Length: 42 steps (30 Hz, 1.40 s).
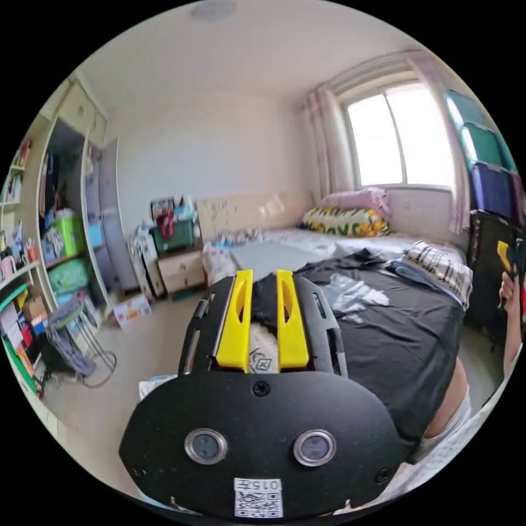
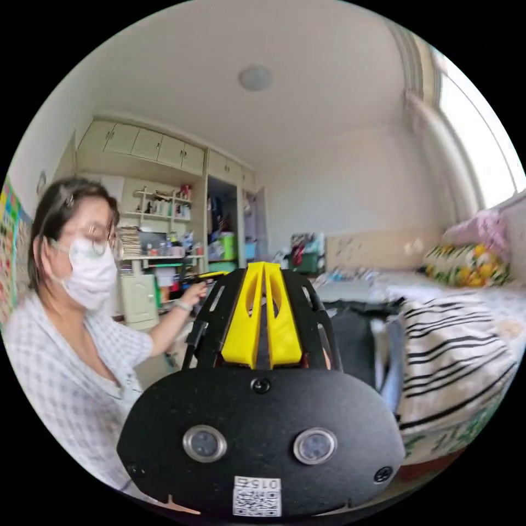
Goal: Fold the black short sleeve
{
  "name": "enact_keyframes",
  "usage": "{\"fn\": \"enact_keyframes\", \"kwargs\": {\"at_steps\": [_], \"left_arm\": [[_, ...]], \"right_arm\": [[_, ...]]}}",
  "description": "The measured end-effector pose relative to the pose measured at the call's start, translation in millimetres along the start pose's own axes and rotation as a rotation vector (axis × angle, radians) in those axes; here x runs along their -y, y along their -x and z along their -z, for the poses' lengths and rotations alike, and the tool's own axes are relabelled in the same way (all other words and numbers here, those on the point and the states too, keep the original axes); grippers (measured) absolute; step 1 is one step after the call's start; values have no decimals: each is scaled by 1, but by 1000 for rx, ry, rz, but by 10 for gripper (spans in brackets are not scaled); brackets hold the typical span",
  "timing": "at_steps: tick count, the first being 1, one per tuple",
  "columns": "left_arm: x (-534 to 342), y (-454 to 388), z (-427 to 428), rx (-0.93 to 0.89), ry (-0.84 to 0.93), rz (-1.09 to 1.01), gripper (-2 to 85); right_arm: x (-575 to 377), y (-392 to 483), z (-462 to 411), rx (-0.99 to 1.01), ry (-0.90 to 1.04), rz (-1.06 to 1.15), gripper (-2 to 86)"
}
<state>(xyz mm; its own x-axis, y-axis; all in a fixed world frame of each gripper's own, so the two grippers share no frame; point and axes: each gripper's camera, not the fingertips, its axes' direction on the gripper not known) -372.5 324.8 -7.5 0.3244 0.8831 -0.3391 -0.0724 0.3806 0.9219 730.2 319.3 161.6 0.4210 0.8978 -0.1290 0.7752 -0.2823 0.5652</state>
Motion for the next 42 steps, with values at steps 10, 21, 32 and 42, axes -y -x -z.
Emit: {"fn": "enact_keyframes", "kwargs": {"at_steps": [10,21,32,42], "left_arm": [[-23,-371,247,178,-370,-989,1],[-42,-581,275,542,-456,-1952,8],[-17,-554,282,497,-270,-1644,12],[-60,-297,307,231,33,-437,41]], "right_arm": [[-244,61,32,-594,-351,671,22],[-389,-31,-6,-485,-99,675,48],[-448,-162,-30,-397,-65,470,41],[-457,-304,-64,-371,21,244,64]]}}
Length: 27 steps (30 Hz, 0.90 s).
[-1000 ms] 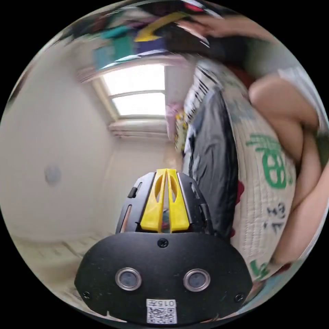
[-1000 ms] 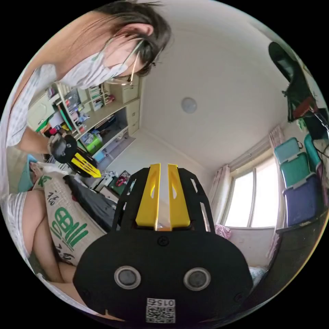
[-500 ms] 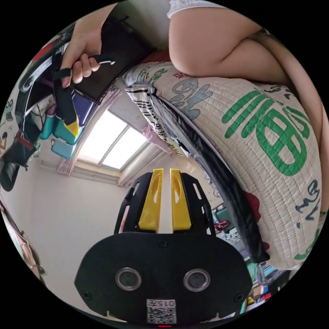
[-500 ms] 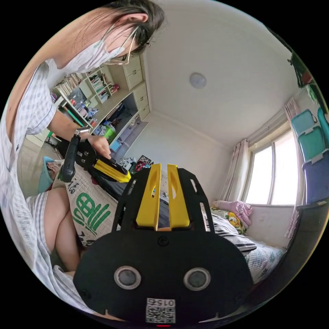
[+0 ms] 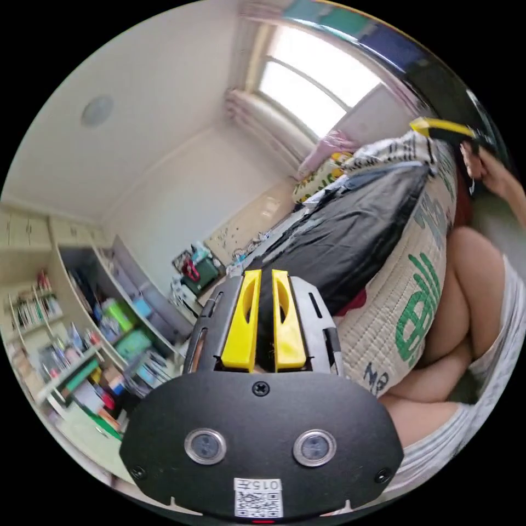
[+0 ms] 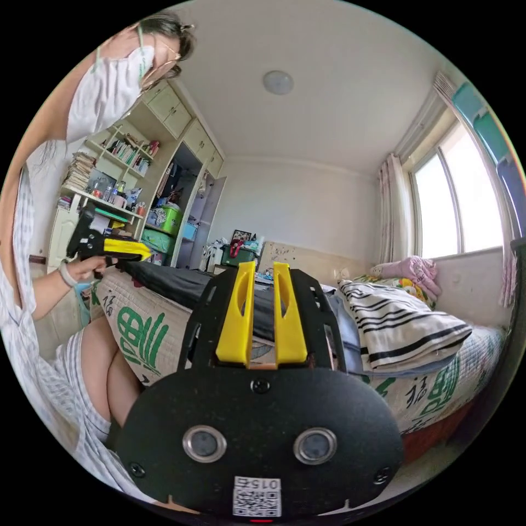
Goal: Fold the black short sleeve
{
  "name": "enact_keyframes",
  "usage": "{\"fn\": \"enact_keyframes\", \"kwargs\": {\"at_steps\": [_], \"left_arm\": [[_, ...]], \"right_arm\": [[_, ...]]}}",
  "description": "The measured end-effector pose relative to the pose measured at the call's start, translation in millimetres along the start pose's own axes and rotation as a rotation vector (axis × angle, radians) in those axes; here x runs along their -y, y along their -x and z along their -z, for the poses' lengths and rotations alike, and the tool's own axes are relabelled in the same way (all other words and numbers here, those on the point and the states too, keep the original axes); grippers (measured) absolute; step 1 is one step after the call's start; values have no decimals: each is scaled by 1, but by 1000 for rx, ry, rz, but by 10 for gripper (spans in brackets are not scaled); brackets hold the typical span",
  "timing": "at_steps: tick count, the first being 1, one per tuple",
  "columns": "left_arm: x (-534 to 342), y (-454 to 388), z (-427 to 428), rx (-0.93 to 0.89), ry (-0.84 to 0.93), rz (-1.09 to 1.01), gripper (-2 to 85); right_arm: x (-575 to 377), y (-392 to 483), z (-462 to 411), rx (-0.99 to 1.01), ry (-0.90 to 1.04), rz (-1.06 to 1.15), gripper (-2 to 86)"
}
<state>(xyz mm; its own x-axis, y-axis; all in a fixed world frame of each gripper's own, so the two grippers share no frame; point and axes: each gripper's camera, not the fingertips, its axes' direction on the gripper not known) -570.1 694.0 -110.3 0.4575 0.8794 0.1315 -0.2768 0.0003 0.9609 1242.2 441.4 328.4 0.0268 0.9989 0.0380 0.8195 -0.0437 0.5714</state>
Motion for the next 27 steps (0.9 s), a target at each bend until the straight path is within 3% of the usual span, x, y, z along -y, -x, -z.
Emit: {"fn": "enact_keyframes", "kwargs": {"at_steps": [3,7,13,27], "left_arm": [[-68,48,-2,-41,15,258,68],[-163,110,-14,-224,33,575,100],[-272,164,-52,-415,28,802,120],[-404,186,-88,-476,-12,848,107]], "right_arm": [[-4,-40,-16,-58,19,-105,76],[-2,-104,-29,-93,53,-301,102],[9,-162,-44,-98,164,-399,112],[57,-233,-33,-135,256,-609,116]]}}
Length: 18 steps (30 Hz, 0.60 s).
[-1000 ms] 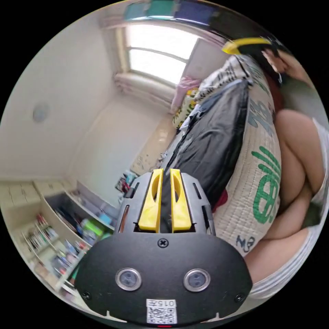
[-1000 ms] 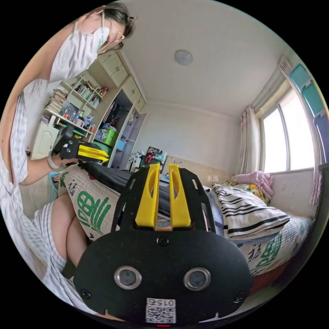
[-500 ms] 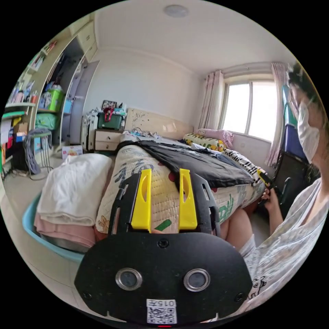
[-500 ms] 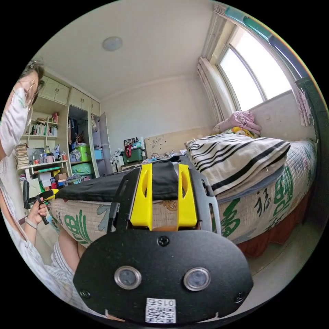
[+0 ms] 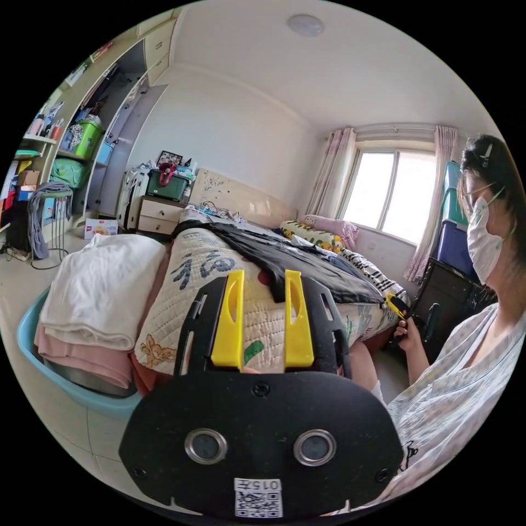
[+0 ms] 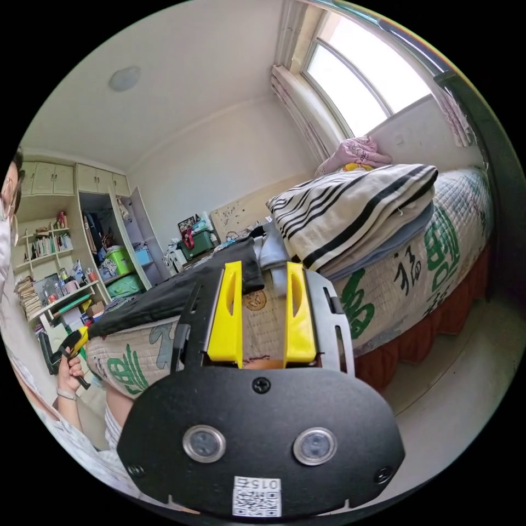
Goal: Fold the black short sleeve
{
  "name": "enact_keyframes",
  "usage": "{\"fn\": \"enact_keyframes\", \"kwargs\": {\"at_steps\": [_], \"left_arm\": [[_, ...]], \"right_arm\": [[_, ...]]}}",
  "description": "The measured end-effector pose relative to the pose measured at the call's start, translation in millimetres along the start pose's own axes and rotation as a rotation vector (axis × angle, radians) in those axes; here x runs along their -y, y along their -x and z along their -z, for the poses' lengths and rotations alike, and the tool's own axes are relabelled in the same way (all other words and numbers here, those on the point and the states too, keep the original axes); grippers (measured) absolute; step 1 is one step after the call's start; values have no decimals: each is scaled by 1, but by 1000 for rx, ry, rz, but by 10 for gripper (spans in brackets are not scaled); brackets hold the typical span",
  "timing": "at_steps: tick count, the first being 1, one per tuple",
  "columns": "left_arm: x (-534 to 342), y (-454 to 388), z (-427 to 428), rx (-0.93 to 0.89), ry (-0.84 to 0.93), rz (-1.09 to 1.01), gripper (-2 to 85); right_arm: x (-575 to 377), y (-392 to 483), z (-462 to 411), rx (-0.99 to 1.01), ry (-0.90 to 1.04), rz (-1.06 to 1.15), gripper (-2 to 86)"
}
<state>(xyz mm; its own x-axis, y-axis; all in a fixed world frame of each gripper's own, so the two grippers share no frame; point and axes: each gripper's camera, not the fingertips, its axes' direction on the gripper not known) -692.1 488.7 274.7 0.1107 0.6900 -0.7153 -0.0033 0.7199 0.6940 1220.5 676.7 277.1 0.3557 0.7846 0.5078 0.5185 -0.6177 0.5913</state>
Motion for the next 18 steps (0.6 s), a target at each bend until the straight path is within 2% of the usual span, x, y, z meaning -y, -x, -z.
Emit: {"fn": "enact_keyframes", "kwargs": {"at_steps": [4,10,15,18], "left_arm": [[-15,29,-10,-149,16,-1,102],[-34,57,-19,-137,32,-13,105],[-42,70,3,73,50,-67,122],[-55,92,-4,-84,45,3,119]], "right_arm": [[18,3,10,71,21,-29,114],[45,23,25,114,50,-14,106],[61,39,43,133,76,-22,104],[68,50,60,132,80,-22,98]]}}
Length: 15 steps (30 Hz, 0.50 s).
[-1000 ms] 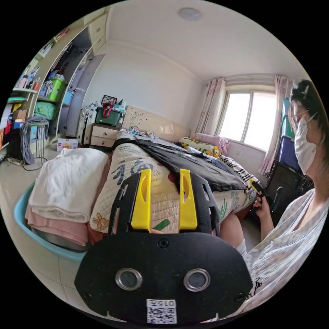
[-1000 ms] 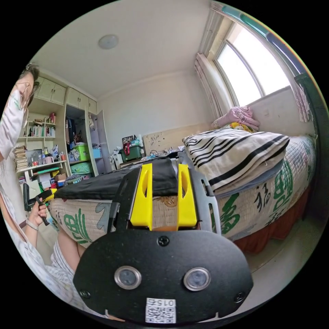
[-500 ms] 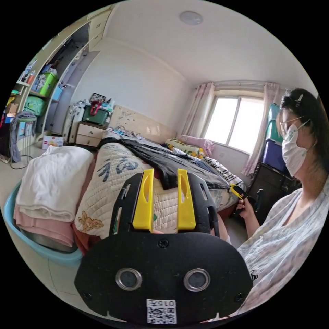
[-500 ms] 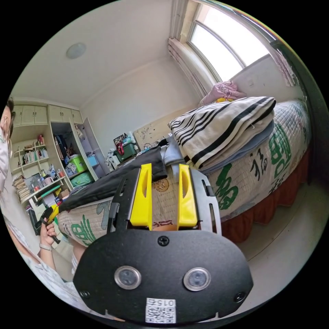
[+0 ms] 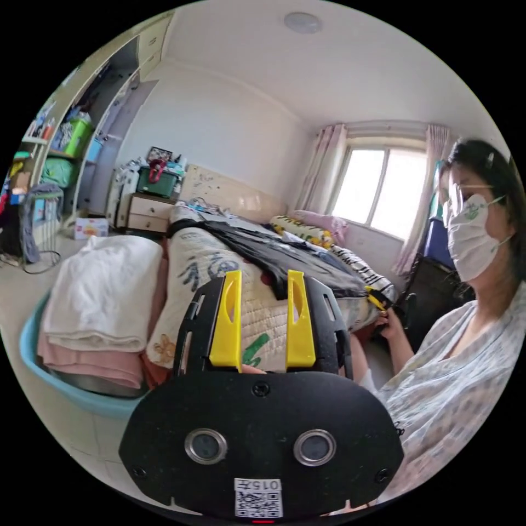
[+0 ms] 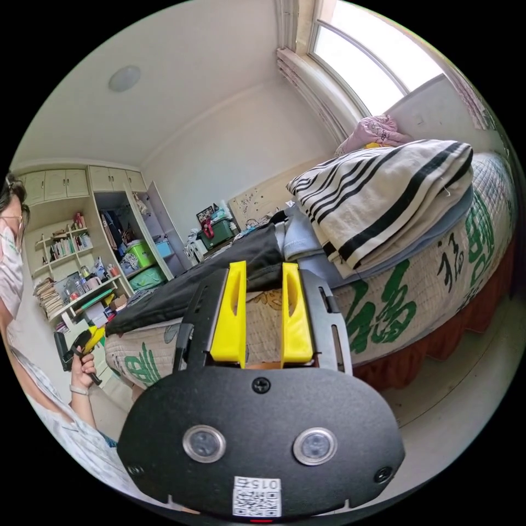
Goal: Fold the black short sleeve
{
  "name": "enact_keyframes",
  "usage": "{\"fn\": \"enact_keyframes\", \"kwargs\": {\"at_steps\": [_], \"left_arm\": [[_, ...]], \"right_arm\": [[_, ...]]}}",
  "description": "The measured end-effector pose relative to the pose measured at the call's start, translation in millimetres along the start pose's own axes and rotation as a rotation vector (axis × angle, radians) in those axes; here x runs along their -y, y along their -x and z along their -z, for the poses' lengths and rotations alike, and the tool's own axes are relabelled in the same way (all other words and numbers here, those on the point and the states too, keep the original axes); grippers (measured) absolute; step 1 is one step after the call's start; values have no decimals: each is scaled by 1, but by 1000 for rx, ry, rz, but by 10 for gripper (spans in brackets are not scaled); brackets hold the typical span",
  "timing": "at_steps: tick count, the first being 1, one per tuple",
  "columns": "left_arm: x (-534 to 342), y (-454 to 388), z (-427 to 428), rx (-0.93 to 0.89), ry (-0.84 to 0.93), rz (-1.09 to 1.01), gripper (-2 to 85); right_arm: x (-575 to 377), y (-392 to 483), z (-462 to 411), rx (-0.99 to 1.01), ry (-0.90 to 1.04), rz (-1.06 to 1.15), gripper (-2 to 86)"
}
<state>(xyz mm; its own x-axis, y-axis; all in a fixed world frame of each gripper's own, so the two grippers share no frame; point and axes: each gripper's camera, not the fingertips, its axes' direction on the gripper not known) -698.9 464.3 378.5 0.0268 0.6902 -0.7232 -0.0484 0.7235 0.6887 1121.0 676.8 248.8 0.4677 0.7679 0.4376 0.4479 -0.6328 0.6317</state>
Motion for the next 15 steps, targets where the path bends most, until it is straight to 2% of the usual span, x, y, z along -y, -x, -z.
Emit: {"fn": "enact_keyframes", "kwargs": {"at_steps": [8,12,15], "left_arm": [[-28,23,-30,-26,-14,59,103],[-32,21,-40,-9,21,14,94],[-34,22,-48,-74,33,1,79]], "right_arm": [[8,41,53,31,-54,-38,56],[10,74,80,-1,-60,-15,31],[7,97,97,25,-60,-23,15]]}}
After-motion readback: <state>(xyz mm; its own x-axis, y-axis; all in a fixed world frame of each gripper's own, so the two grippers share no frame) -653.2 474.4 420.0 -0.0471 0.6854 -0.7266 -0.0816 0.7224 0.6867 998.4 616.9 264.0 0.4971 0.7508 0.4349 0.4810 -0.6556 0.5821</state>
